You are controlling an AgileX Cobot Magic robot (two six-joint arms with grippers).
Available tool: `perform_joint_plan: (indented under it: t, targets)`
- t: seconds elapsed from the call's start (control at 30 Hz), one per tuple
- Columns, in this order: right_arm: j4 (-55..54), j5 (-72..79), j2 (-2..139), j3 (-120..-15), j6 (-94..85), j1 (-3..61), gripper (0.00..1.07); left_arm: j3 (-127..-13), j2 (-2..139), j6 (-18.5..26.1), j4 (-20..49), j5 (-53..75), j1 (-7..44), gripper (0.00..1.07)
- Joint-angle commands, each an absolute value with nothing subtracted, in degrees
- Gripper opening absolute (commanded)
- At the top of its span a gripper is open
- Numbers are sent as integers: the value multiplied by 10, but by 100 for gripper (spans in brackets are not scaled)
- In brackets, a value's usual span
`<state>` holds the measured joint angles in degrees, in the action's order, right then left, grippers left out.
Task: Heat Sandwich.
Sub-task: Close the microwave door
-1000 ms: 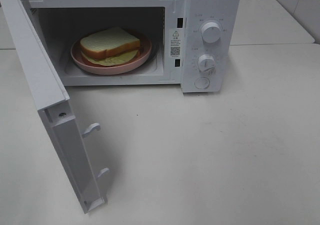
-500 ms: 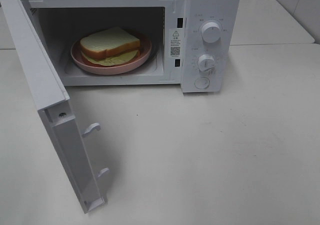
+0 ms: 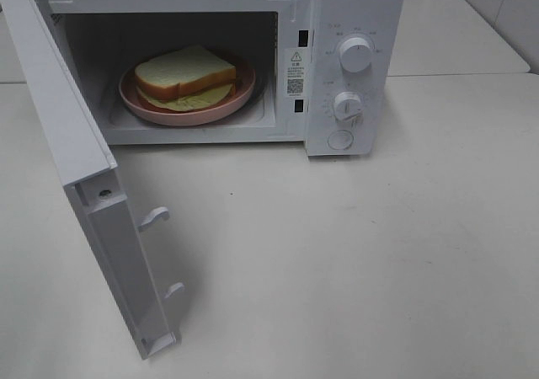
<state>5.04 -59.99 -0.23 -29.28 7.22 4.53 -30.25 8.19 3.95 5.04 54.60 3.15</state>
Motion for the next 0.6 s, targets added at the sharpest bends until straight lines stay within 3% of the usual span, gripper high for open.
perform_joint_plan:
  t: [0.03,0.1,0.2,0.27,0.3,0.4,0.43,0.47,0.5,0.6]
  targets:
    - [52,-596,-18,-290,76,40,76,-307,130,39,34,512,33,86]
    - [52,-596,-18,-290,76,40,76,-307,142,39,30,502,33,82]
    - [52,-596,-18,-290,76,40,76,-307,193,39,25,454,33,58]
    - [52,-596,-18,-290,76,40,76,-307,203,39,25,446,33,52]
    - [52,-596,-18,-290,76,40,76,-307,228,39,25,424,33,41]
    - [52,-596,-18,-290,76,40,76,-307,266,39,25,390,33,19]
    - [52,-596,-18,-290,76,40,76,-307,266,39,25,390,33,19]
    - [52,-596,-18,-290,76,40,76,-307,298,39,25,368,33,5]
    - [52,-596,-18,-290,76,40,76,-307,314,40,25,354,33,1]
    - [52,-596,-18,-290,76,40,76,-303,358,40,22,295,33,0]
